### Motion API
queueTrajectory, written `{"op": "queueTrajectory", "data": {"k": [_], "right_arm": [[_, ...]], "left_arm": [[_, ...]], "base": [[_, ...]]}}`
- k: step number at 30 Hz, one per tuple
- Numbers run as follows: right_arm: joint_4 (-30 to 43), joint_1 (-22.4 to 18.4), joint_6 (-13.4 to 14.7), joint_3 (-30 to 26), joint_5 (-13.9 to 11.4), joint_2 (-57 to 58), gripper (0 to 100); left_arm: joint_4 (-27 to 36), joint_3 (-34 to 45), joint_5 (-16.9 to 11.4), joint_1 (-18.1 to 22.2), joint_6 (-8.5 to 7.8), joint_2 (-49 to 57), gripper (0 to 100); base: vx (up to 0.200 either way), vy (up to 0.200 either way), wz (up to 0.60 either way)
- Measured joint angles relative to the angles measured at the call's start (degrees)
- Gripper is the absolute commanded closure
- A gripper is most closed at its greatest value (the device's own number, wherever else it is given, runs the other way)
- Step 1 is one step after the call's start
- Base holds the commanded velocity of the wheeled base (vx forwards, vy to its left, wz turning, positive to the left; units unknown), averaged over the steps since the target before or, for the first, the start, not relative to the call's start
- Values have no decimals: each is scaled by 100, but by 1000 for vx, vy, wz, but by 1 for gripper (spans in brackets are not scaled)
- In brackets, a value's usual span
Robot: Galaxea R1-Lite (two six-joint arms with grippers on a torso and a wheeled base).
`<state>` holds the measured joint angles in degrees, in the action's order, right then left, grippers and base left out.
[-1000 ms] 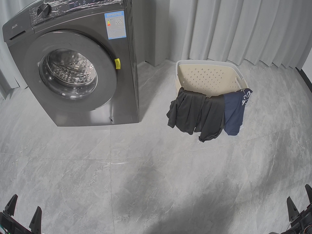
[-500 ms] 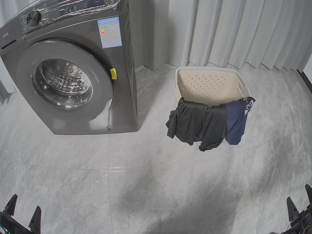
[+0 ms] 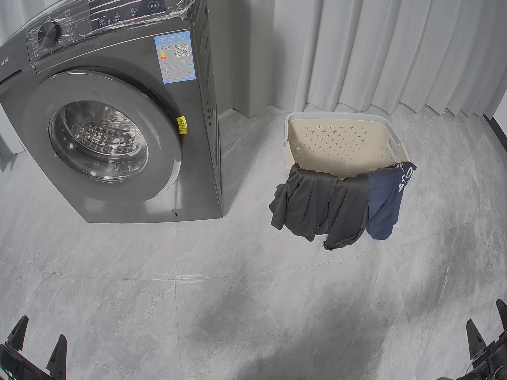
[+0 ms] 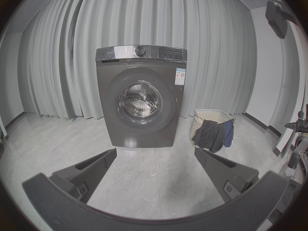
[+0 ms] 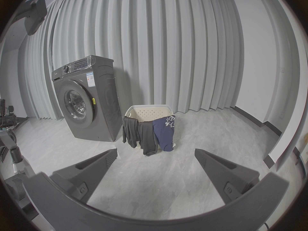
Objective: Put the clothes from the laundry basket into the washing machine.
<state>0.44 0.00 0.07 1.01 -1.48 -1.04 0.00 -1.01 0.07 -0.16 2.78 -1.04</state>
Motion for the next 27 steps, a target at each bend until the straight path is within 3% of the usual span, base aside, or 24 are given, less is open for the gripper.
{"op": "queueTrajectory", "data": {"k": [11, 24, 27], "right_arm": [[0, 0, -5, 0, -7, 0, 0], [0, 7, -7, 0, -5, 0, 0], [0, -2, -7, 0, -2, 0, 0]], "left_arm": [[0, 0, 0, -5, -2, 0, 0], [0, 0, 0, 0, 1, 0, 0], [0, 0, 0, -2, 1, 0, 0]], "base": [[0, -200, 0], [0, 0, 0], [0, 0, 600]]}}
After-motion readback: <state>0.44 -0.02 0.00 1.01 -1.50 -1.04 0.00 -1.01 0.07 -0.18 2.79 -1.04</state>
